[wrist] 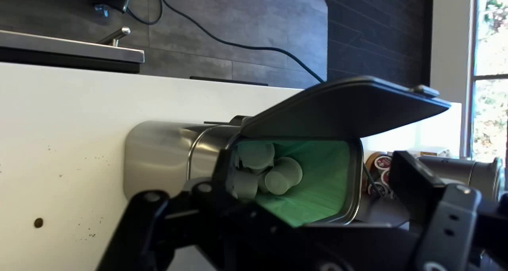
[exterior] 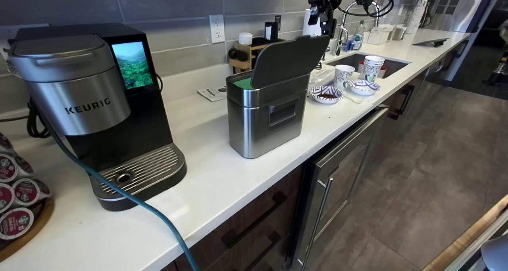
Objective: Put the white container in the silver bin and close the silver bin
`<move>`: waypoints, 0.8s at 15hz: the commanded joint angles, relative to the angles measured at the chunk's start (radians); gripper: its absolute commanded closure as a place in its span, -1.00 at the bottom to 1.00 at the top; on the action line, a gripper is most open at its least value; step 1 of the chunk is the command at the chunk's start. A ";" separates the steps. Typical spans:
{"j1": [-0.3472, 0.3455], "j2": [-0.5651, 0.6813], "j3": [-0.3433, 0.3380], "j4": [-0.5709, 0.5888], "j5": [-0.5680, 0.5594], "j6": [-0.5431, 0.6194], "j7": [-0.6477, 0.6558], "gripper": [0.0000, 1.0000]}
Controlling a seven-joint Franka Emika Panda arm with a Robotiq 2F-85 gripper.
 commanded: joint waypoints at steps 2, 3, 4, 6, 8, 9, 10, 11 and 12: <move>0.009 -0.072 -0.002 -0.075 -0.017 0.057 -0.053 -1.00; 0.013 -0.102 -0.004 -0.106 -0.020 0.072 -0.064 -1.00; 0.015 -0.123 -0.005 -0.127 -0.021 0.078 -0.070 -1.00; 0.016 -0.140 -0.007 -0.148 -0.021 0.084 -0.075 -1.00; 0.016 -0.141 -0.007 -0.156 -0.022 0.089 -0.078 -1.00; 0.025 -0.154 0.000 -0.151 -0.039 0.088 -0.093 -1.00; 0.036 -0.174 0.007 -0.144 -0.059 0.078 -0.086 -1.00; 0.045 -0.189 0.013 -0.137 -0.074 0.074 -0.093 -1.00; 0.058 -0.208 0.019 -0.131 -0.091 0.071 -0.081 -1.00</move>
